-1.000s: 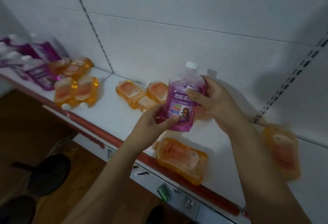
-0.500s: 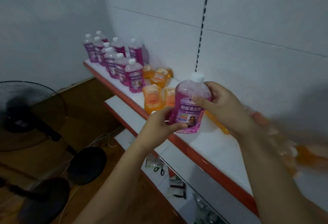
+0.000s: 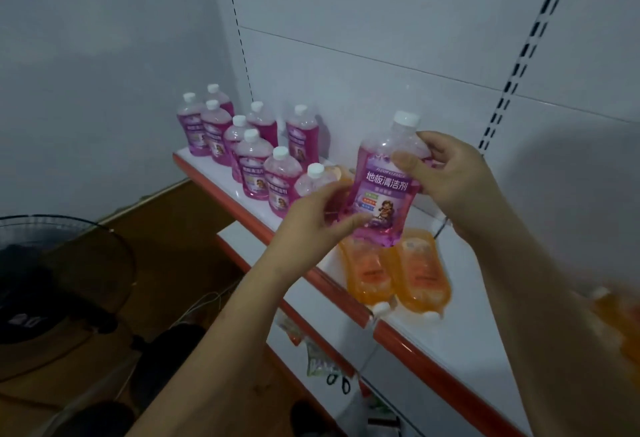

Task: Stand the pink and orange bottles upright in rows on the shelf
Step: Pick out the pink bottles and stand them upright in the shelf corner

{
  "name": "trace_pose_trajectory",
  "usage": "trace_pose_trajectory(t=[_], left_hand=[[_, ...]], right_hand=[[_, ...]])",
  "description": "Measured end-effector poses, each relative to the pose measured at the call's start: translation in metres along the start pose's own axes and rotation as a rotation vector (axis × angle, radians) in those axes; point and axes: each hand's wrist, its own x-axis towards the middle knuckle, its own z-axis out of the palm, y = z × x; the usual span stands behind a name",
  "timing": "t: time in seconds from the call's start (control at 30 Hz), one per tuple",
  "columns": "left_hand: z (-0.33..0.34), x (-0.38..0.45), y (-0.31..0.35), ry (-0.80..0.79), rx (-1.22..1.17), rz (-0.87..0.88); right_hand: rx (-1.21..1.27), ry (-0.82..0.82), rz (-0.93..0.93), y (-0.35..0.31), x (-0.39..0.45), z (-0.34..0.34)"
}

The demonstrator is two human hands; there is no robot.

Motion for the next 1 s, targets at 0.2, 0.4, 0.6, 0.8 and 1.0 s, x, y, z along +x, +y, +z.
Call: trace_pose_trajectory(t=[0.2,0.4,0.6,0.8,1.0], left_hand=[[-0.076,0.079,-0.057,0.341,0.364,0.079],[-0.112,0.135,-0.12,0.257,0.571,0.107],[-0.119,0.157,-0.138,0.195,0.607,0.176],[-0.127,0.167,-0.141,0.083,0.572,0.259],[-0.127,0.172,-0.137,0.041,0.511,0.324]], right_hand=[[0.016,0.184,-0.021,0.043,0.105,0.05],[-0.172,0.246,0.012,0.089,0.193,0.103],[-0.328,0.243,0.1,0.13,0.233,0.14],[-0.486,0.1,0.106,0.153,0.234,0.156],[-0.634,0.222,-0.025,0.134,0.212,0.155]])
